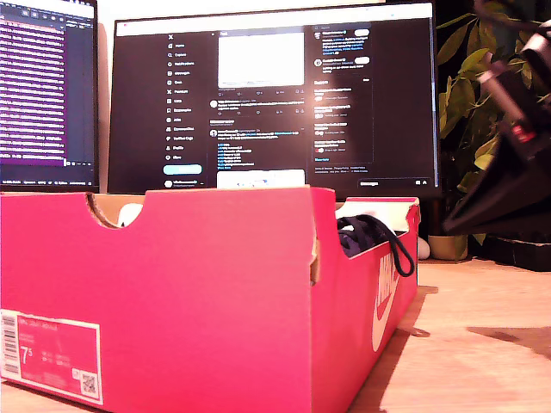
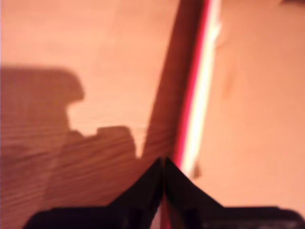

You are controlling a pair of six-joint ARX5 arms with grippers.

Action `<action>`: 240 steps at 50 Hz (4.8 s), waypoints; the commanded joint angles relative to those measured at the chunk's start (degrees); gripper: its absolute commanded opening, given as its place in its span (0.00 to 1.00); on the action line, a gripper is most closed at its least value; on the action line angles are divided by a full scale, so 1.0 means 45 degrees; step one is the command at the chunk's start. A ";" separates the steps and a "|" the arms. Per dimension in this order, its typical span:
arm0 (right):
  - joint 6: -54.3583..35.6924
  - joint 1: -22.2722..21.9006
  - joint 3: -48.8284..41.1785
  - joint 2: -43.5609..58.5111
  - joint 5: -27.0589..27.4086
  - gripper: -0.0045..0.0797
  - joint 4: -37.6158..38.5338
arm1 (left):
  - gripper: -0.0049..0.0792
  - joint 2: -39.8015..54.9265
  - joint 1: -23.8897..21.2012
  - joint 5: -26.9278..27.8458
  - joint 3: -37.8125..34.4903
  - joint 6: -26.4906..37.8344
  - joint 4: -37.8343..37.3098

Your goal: Close the red shoebox by pushing the lid with your left arm and holding the box in place with your right arm

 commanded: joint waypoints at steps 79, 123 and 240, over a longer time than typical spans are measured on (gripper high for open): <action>-0.0131 0.1617 0.1525 0.4410 0.0641 0.04 0.3007 | 0.04 0.2215 -0.0816 0.4299 0.7354 0.1336 -0.8723; -0.0219 0.1622 0.1525 0.4410 0.0869 0.04 0.3016 | 0.04 0.1715 -0.3973 0.0044 1.0312 0.0049 -1.0686; -0.3725 -0.2963 0.1588 0.1190 0.2191 0.04 -0.1404 | 0.04 0.0525 -1.2968 -0.3653 1.3435 -0.2909 -0.9389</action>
